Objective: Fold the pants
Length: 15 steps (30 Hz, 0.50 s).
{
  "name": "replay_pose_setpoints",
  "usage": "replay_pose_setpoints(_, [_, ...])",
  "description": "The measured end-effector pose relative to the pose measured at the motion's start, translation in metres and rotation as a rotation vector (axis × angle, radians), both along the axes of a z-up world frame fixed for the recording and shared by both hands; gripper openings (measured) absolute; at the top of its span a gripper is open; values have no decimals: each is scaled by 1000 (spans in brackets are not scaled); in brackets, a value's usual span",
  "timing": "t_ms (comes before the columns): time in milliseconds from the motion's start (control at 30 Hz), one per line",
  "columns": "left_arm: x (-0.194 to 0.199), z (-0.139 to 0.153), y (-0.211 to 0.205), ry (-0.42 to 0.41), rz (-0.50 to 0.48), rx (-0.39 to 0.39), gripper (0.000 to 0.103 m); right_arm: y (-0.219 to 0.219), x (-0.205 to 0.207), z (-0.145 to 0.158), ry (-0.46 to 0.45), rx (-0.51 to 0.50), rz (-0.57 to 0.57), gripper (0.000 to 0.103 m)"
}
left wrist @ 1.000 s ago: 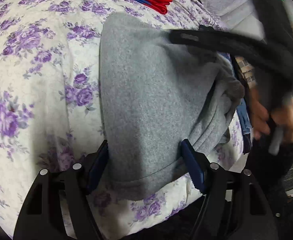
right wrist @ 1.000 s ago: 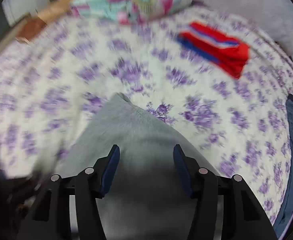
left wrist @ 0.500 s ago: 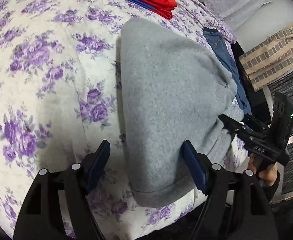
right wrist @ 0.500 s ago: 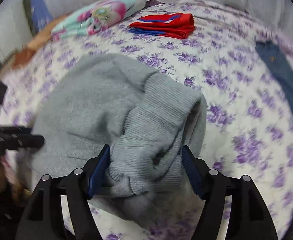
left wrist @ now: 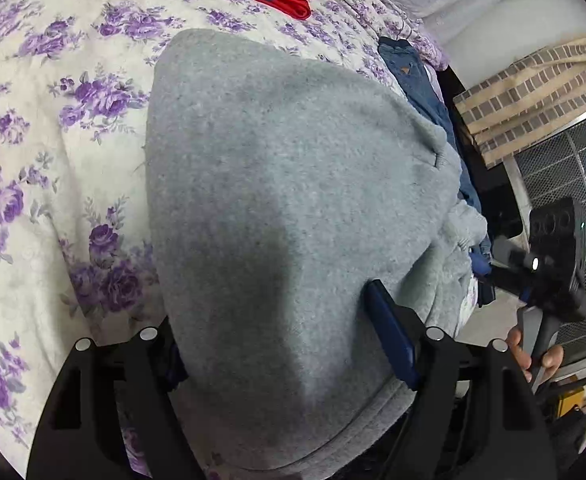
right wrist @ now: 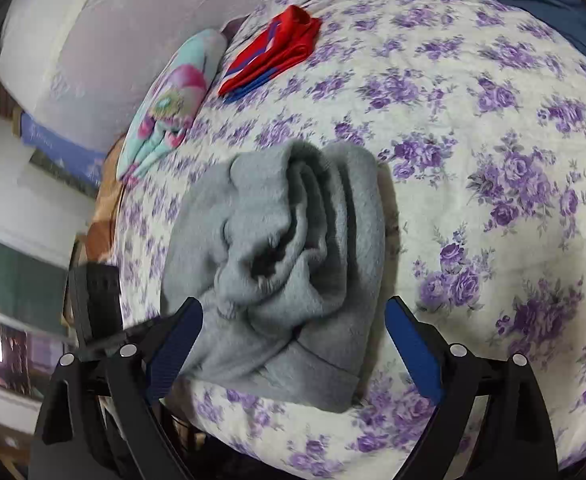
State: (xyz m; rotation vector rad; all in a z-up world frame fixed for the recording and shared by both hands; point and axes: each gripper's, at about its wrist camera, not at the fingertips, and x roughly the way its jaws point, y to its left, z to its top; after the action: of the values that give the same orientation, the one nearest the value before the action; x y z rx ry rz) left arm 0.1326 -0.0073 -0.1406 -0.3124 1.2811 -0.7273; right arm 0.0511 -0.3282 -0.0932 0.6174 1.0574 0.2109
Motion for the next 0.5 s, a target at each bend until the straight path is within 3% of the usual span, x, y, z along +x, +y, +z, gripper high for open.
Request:
replay_pose_setpoints(100, [-1, 1, -1, -9, 3, 6, 74, 14, 12, 4, -12, -52, -1, 96])
replay_pose_setpoints(167, [-2, 2, -2, -16, 4, 8, 74, 27, 23, -3, 19, -170, -6, 96])
replay_pose_setpoints(200, [-3, 2, -1, -19, 1, 9, 74, 28, 25, -8, 39, -177, -4, 99])
replay_pose_setpoints(300, [-6, 1, -1, -23, -13, 11, 74, 24, 20, -34, 127, -86, 11, 99])
replay_pose_setpoints(400, [-6, -1, 0, -21, -26, 1, 74, 14, 13, -50, 128, 67, -9, 100])
replay_pose_setpoints(500, [-2, -3, 0, -13, -19, -3, 74, 21, 13, -45, 29, 86, 23, 74])
